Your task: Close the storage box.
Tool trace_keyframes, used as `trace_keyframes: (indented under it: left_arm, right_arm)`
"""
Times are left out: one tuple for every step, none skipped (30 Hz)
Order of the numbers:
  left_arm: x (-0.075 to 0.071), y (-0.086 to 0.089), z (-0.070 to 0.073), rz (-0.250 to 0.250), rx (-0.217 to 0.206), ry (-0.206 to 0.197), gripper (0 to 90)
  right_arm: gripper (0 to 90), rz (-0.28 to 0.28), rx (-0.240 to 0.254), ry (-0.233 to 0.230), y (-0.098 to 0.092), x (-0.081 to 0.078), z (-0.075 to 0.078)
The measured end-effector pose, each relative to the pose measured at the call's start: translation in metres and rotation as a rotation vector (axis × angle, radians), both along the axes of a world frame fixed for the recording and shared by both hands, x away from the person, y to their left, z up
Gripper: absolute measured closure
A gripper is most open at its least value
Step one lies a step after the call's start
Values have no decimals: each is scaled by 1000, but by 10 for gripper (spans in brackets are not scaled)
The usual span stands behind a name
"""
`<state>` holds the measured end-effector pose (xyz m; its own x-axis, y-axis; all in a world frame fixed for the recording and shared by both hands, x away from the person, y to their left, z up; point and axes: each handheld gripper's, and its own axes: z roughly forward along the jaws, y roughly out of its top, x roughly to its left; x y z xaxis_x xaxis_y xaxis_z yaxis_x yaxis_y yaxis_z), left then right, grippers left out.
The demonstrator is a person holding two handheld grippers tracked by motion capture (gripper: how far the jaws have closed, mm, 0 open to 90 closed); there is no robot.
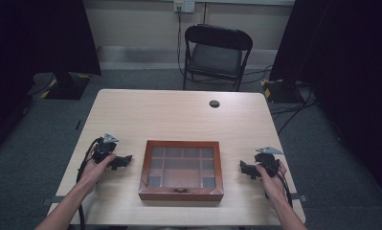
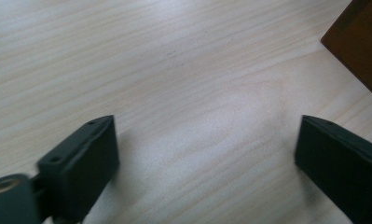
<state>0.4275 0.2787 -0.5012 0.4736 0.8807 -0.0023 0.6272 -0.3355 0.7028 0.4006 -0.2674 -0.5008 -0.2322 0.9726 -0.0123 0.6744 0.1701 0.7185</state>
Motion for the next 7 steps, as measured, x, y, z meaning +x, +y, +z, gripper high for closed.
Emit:
trace_keyframes:
  left_arm:
    - [-1,1,-1,-9,1,-8,3]
    - [-1,2,-2,-12,-5,-14,0]
    - [-1,1,-2,-10,-5,-15,0]
    - [-1,1,-2,-7,-1,-14,0]
    - [-1,1,-2,-6,-1,-14,0]
    - [-1,1,-2,-5,-2,-15,0]
    - [-1,1,-2,-5,-3,-15,0]
  right_arm:
    - [36,-2,0,0,0,0,0]
    - [34,-5,-1,0,0,0,0]
    - [32,-5,-2,0,0,0,0]
    - [31,-5,-1,1,0,0,0]
    - [29,-4,1,2,0,0,0]
    - [29,-4,0,1,0,0,0]
    - [30,-4,0,1,0,0,0]
